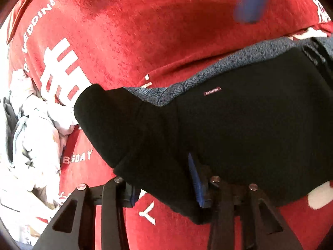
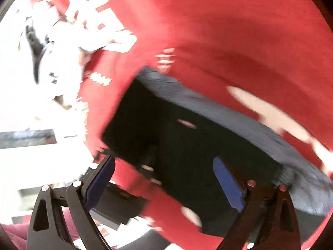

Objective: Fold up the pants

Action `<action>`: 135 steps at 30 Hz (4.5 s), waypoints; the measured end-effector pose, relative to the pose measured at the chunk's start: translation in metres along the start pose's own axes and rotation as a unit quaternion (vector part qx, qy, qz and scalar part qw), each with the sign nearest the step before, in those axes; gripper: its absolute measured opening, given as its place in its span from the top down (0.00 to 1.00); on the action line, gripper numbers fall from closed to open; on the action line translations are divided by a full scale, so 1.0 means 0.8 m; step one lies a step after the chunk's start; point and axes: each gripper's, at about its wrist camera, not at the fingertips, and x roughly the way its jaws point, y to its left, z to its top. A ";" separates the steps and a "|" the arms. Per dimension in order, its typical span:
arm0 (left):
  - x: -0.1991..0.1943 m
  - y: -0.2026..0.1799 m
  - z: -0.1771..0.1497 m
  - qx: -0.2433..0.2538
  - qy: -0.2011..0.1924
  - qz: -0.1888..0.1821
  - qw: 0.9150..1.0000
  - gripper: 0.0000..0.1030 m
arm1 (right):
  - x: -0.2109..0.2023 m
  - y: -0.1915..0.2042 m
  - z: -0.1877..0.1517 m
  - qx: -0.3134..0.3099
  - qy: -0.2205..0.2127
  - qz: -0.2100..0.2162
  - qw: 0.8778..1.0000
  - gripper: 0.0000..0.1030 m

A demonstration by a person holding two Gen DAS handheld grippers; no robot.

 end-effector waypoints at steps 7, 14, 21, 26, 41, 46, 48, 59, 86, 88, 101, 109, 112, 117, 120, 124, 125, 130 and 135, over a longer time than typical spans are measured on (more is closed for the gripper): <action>-0.008 0.001 -0.011 -0.009 -0.005 -0.003 1.000 0.59 | 0.094 0.082 0.055 -0.084 0.085 -0.005 0.993 0.06; -0.011 0.009 -0.011 -0.018 0.000 -0.024 1.000 0.59 | 0.152 0.058 0.068 -0.050 0.146 -0.028 0.988 0.76; -0.063 0.015 0.012 -0.034 -0.043 -0.034 0.998 0.59 | 0.080 0.032 0.032 -0.036 0.079 0.057 0.995 0.82; -0.124 0.008 0.044 -0.046 -0.089 -0.047 0.994 0.59 | -0.001 -0.006 -0.008 -0.011 0.004 0.142 0.990 0.82; -0.281 -0.187 0.139 0.054 -0.196 -0.144 0.969 0.59 | -0.186 -0.186 -0.176 0.068 -0.167 0.177 0.968 0.79; -0.293 -0.271 0.148 0.103 -0.184 -0.174 0.962 0.59 | -0.183 -0.261 -0.233 0.123 -0.186 0.180 0.958 0.79; -0.297 -0.308 0.146 0.123 -0.180 -0.178 0.959 0.59 | -0.176 -0.290 -0.253 0.142 -0.191 0.179 0.955 0.79; -0.260 -0.403 0.116 0.203 -0.132 -0.176 0.954 0.57 | -0.117 -0.415 -0.306 0.216 -0.161 0.154 0.951 0.73; -0.165 -0.192 0.100 -0.062 0.103 -0.243 0.963 0.09 | -0.113 -0.374 -0.343 0.196 -0.140 -0.178 0.954 0.17; -0.160 -0.184 0.096 -0.071 0.106 -0.244 0.961 0.09 | -0.115 -0.371 -0.345 0.204 -0.141 -0.174 0.953 0.17; -0.135 -0.170 0.094 -0.091 0.126 -0.260 0.953 0.01 | -0.118 -0.406 -0.363 0.249 -0.143 -0.149 0.946 0.09; -0.124 -0.169 0.093 -0.095 0.142 -0.266 0.949 0.01 | -0.119 -0.406 -0.386 0.260 -0.151 -0.123 0.946 0.09; -0.120 -0.169 0.093 -0.093 0.143 -0.265 0.949 0.01 | -0.122 -0.413 -0.391 0.267 -0.153 -0.114 0.945 0.09; -0.114 -0.168 0.094 -0.089 0.145 -0.270 0.948 0.01 | -0.126 -0.426 -0.400 0.271 -0.156 -0.097 0.945 0.08; -0.109 -0.151 0.101 -0.098 0.136 -0.273 0.947 0.01 | -0.127 -0.433 -0.403 0.266 -0.155 -0.079 0.948 0.08; -0.087 -0.122 0.112 -0.123 0.137 -0.276 0.943 0.01 | -0.127 -0.438 -0.409 0.251 -0.150 -0.068 0.954 0.08; -0.080 -0.116 0.114 -0.130 0.142 -0.283 0.940 0.01 | -0.132 -0.440 -0.412 0.250 -0.153 -0.058 0.954 0.08; -0.044 -0.101 0.123 -0.144 0.164 -0.348 0.912 0.01 | -0.147 -0.454 -0.407 0.241 -0.177 0.016 0.954 0.08; -0.019 -0.106 0.130 -0.140 0.172 -0.386 0.895 0.01 | -0.143 -0.476 -0.388 0.225 -0.170 0.042 0.959 0.08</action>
